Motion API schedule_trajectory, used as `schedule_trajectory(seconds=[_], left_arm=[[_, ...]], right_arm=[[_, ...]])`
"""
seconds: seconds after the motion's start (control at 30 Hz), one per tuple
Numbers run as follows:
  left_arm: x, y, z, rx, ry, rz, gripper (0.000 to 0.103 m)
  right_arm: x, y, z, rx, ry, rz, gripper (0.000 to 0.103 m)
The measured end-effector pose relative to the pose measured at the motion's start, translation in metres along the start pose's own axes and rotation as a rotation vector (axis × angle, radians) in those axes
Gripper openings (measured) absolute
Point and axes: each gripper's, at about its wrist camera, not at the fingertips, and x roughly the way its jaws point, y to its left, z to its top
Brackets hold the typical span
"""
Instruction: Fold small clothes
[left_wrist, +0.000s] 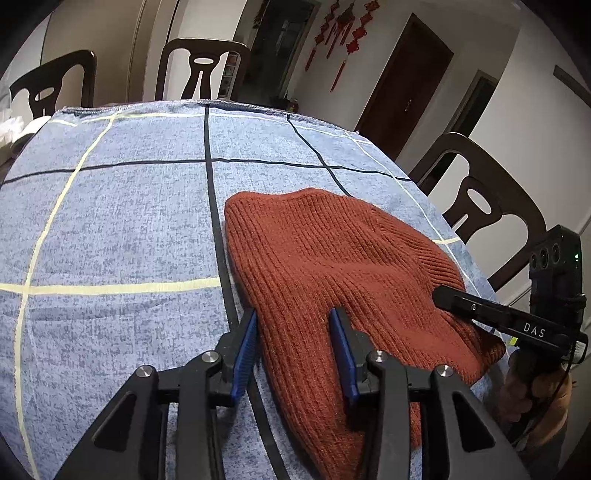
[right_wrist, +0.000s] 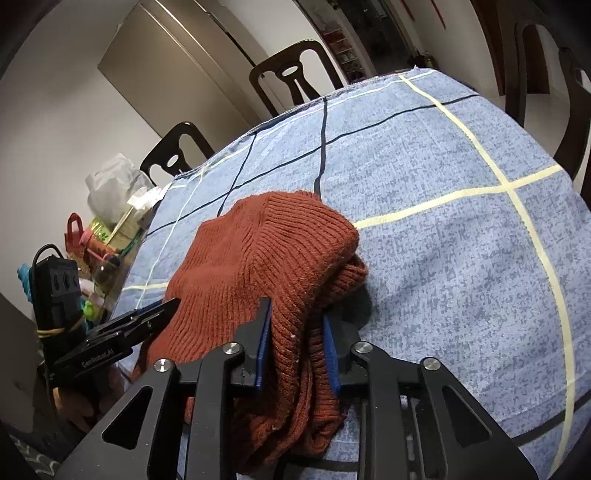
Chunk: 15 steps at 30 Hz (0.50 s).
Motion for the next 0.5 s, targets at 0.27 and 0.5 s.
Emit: schedule_trajectory(seconds=[0.27, 0.5], left_arm=[[-0.014, -0.005, 0.009, 0.045, -0.028, -0.001, 0.025], [-0.049, 0.006, 0.022, 0.082, -0.113, -0.009, 0.025]], right_arm=[[-0.019, 0.027, 0.007, -0.060, -0.049, -0.006, 0.021], [-0.009, 0.059, 0.018, -0.105, -0.066, 0.041, 0.021]])
